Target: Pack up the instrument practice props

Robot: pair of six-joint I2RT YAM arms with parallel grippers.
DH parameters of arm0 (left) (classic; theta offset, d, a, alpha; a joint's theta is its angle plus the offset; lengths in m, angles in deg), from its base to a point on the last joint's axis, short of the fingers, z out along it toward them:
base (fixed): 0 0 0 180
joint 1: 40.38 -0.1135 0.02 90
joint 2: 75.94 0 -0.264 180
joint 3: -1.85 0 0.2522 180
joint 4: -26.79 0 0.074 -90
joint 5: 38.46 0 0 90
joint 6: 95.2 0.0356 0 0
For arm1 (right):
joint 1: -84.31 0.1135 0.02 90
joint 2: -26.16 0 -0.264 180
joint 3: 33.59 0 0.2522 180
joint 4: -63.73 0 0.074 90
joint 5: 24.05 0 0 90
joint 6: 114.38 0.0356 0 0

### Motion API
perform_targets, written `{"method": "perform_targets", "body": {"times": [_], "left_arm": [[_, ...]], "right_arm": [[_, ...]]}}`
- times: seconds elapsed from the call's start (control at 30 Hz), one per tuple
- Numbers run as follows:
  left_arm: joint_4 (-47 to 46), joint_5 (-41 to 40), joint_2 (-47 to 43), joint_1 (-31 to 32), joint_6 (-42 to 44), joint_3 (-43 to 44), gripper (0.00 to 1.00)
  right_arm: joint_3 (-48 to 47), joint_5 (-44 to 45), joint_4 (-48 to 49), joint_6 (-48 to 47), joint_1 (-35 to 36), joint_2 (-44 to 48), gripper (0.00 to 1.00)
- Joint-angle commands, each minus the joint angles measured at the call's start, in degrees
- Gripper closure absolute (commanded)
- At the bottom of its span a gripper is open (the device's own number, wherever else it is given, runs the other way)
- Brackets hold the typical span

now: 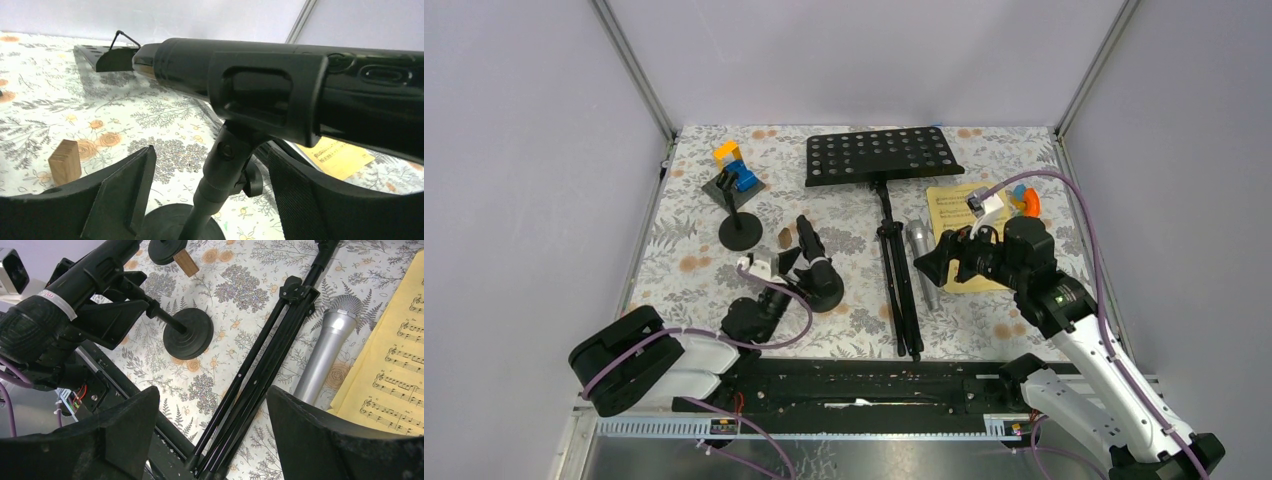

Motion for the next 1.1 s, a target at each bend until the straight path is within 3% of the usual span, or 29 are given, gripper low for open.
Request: {"method": "perform_targets", "body": {"times": [0.0, 0.2, 0.43, 0.63, 0.9, 1.07], "left_arm": [[-7.74, 4.37, -0.97, -0.05, 4.87, -1.66, 0.11], [-4.80, 11.94, -2.22, -2.31, 10.37, -1.53, 0.10], [-10.10, 36.86, 0.70, -20.72, 1.59, -1.26, 0.10], [-11.06, 58.44, 5.89, -28.69, -3.27, 3.77, 0.16], [-11.25, 67.69, 8.03, -30.09, -3.36, 6.89, 0.21], [-11.25, 69.96, 9.95, -30.37, -4.22, 9.24, 0.36]], "right_arm": [[-0.05, -1.48, 2.23, -1.02, -0.14, 0.25, 0.14], [-0.60, -2.93, 2.20, -0.71, -0.16, -1.36, 0.14], [-1.38, -4.06, 1.51, -0.77, -0.15, -2.60, 0.14], [-2.26, -4.53, 0.56, -0.99, -0.13, -3.26, 0.14], [-1.89, -4.19, -0.04, -1.22, -0.14, -3.07, 0.13], [-1.56, -4.12, -0.14, -1.20, -0.13, -2.94, 0.13]]}}
